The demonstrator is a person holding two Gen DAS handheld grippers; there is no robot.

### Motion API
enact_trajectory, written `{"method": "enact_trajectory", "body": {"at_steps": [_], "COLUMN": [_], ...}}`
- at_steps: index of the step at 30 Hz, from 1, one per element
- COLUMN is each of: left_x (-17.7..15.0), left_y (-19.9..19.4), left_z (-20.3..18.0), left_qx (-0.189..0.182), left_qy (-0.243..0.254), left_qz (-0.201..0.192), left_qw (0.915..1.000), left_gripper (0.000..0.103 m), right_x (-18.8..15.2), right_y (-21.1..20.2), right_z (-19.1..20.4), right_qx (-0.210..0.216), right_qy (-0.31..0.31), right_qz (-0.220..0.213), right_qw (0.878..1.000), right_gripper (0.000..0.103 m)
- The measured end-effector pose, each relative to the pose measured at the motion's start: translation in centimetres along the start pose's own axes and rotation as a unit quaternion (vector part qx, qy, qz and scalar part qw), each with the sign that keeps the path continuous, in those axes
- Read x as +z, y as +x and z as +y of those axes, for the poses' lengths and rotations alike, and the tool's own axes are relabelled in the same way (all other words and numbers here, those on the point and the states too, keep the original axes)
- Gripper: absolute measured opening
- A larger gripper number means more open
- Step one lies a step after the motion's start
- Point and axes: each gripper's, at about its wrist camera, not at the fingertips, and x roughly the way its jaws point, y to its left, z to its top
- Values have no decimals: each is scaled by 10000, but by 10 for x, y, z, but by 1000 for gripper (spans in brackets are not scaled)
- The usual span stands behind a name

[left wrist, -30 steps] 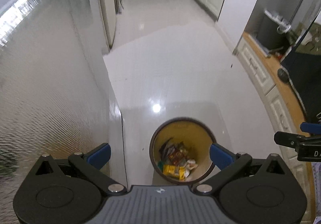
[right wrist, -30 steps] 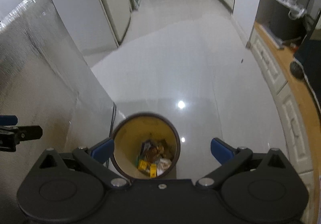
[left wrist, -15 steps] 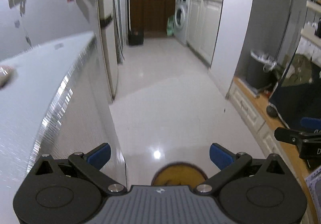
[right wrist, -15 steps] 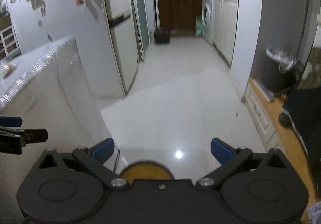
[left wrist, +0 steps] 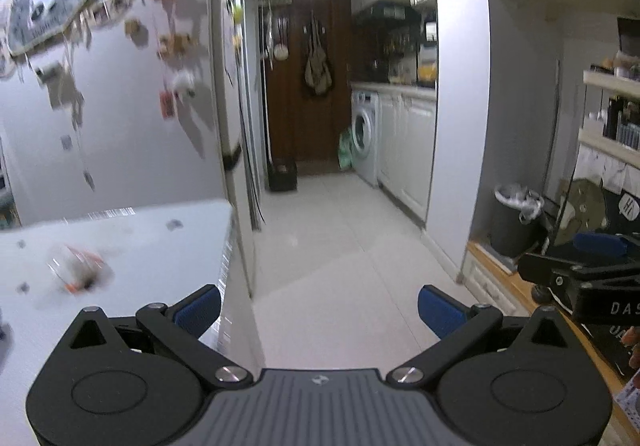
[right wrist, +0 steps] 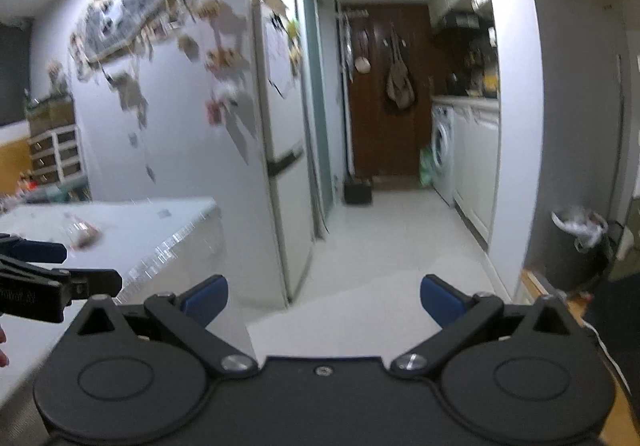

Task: Collect trash
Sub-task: 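Move both tools back to the counter toward the blue can and clear bag, then grasp the crushed blue can with left tool while right tool grasps the clear bag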

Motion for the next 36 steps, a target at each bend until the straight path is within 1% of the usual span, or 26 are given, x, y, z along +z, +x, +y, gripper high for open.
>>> {"method": "enact_trajectory", "body": {"at_steps": [2,6,12,18,24,30,35,36], "left_x": [6,15,22,25,21,13,1,-1], "left_y": [-11,-30,-43,-44,-37,-20,-3,0], "left_z": [8,31,77,135,189,239,274,279], "left_qx": [71,334,872,1450,1986,2328,2493,2522], "left_qy": [46,193,370,407,489,655,805,825], "left_qz": [-129,-323,-384,-268,-191,33,397,458], "left_qw": [9999,9987,9948,9882,9787,9703,9643,9631], "left_gripper": [103,103,103,103,103,103,101,99], "right_x": [8,23,40,52,54,63,67,68], "right_y": [-4,-9,-5,16,44,79,110,117], "right_z": [8,26,68,109,149,193,227,234], "right_qx": [91,370,682,1016,1333,1609,1883,1946], "right_qy": [-18,-13,-242,-316,-470,-645,-781,-774], "right_qz": [-155,-402,-597,-649,-529,-409,-326,-292], "right_qw": [9998,9985,9956,9922,9885,9840,9785,9774], "right_gripper": [103,103,103,103,103,103,103,103]}}
